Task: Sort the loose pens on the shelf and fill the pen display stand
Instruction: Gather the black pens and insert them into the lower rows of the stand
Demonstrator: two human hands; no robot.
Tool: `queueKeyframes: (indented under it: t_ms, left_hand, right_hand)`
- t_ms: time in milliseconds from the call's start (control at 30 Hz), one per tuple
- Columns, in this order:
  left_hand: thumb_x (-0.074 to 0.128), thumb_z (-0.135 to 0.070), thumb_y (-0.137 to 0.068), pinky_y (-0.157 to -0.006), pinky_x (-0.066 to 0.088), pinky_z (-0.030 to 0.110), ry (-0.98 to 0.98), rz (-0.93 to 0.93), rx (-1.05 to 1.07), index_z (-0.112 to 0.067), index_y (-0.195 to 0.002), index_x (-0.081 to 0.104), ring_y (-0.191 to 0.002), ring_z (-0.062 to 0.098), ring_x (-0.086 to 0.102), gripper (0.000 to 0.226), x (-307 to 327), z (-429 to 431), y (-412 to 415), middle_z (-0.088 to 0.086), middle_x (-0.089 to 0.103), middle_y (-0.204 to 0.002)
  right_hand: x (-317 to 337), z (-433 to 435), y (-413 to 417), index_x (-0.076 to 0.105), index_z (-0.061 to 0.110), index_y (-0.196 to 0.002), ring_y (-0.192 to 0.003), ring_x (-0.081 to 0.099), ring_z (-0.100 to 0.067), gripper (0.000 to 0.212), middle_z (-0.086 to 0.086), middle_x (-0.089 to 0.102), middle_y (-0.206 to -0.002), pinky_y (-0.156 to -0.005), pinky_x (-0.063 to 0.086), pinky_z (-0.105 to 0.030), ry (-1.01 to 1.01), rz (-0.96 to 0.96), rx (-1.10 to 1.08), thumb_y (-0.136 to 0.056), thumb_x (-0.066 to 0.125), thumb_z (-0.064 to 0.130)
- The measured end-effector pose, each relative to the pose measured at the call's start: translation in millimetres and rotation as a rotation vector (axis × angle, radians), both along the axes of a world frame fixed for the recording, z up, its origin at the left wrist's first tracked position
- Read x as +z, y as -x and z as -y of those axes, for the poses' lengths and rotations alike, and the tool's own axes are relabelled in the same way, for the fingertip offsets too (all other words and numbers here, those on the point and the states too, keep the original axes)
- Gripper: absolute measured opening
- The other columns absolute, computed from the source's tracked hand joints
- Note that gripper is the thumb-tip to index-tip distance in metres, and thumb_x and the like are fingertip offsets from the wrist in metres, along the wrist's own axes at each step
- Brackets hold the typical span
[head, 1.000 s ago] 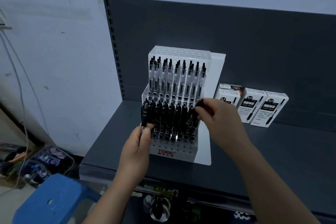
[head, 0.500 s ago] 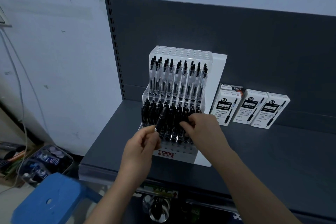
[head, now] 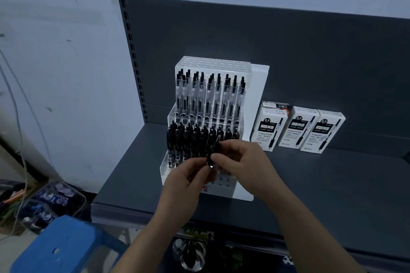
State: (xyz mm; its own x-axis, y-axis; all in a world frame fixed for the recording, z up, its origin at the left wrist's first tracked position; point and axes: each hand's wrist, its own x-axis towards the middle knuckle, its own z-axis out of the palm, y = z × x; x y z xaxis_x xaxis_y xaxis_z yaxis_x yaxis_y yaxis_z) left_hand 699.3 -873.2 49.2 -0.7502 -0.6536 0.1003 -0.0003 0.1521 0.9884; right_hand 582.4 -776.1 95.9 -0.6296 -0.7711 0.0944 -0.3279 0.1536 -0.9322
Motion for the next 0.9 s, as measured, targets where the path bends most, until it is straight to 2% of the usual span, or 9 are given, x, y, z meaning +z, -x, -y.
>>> queueKeyframes:
  t_ms: [67,167,233,300,400,533,667,900]
  left_hand:
    - [0.056,-0.011,-0.095,-0.075,0.054,0.02,0.038,0.022,-0.021,-0.022,-0.101,0.068,-0.083,0.007,0.069,0.017,-1,0,1,-0.006,0.074,-0.086]
    - [0.06,-0.02,-0.092,-0.071,0.049,0.013,0.204,0.084,0.014,-0.02,-0.104,0.07,-0.084,0.0,0.065,0.015,1,5,0,-0.012,0.071,-0.086]
    - [0.059,-0.026,-0.092,-0.075,0.046,0.013,0.45,0.15,0.082,-0.022,-0.108,0.068,-0.091,-0.001,0.061,0.019,4,14,-2,-0.017,0.067,-0.097]
    - [0.057,-0.03,-0.092,-0.082,0.042,0.02,0.735,0.224,0.145,-0.02,-0.115,0.066,-0.102,0.008,0.058,0.026,7,25,-6,-0.013,0.065,-0.108]
    - [0.063,-0.028,-0.089,-0.089,0.043,0.03,0.952,0.304,0.213,-0.016,-0.12,0.065,-0.109,0.019,0.058,0.033,5,33,-10,-0.004,0.065,-0.116]
    - [0.074,-0.02,-0.08,-0.085,0.049,0.04,1.055,0.33,0.257,-0.012,-0.113,0.068,-0.101,0.027,0.063,0.035,-2,32,-9,0.002,0.069,-0.108]
    - [0.074,-0.019,-0.079,-0.084,0.049,0.04,1.07,0.318,0.281,-0.011,-0.111,0.069,-0.098,0.027,0.064,0.033,-4,33,-11,0.002,0.069,-0.106]
    - [0.074,-0.018,-0.08,-0.085,0.048,0.039,1.04,0.301,0.294,-0.012,-0.108,0.07,-0.098,0.026,0.063,0.029,-4,34,-13,0.001,0.069,-0.105]
  right_hand:
    - [0,-4,2,0.072,0.012,-0.09,-0.064,0.068,-0.012,0.005,-0.006,0.073,-0.07,-0.064,0.057,-0.023,0.014,0.05,0.006,-0.088,0.068,0.01]
    - [4,-7,7,0.071,0.009,-0.091,-0.067,0.071,-0.016,0.006,-0.008,0.074,-0.072,-0.066,0.058,-0.025,0.058,0.066,-0.052,-0.087,0.067,0.008]
    - [8,-12,17,0.071,0.01,-0.092,-0.066,0.071,-0.013,0.006,-0.004,0.074,-0.071,-0.065,0.057,-0.021,0.118,0.002,-0.163,-0.087,0.068,0.008]
    - [9,-17,25,0.071,0.013,-0.091,-0.066,0.07,-0.01,0.006,0.0,0.073,-0.069,-0.067,0.057,-0.021,0.153,-0.116,-0.264,-0.087,0.069,0.01]
    - [4,-17,27,0.072,0.016,-0.091,-0.069,0.07,-0.007,0.004,0.006,0.072,-0.071,-0.073,0.058,-0.027,0.102,-0.284,-0.322,-0.088,0.069,0.016]
    - [4,-9,22,0.071,0.012,-0.097,-0.072,0.068,-0.009,0.013,0.004,0.071,-0.074,-0.074,0.058,-0.033,0.038,-0.415,-0.301,-0.091,0.065,0.021]
    - [12,-4,22,0.071,0.008,-0.096,-0.07,0.068,-0.012,0.016,0.001,0.071,-0.073,-0.072,0.057,-0.037,-0.007,-0.536,-0.274,-0.091,0.065,0.021]
    - [11,-5,26,0.072,0.007,-0.094,-0.07,0.068,-0.013,0.017,0.0,0.071,-0.073,-0.071,0.058,-0.037,-0.085,-0.563,-0.265,-0.091,0.065,0.023]
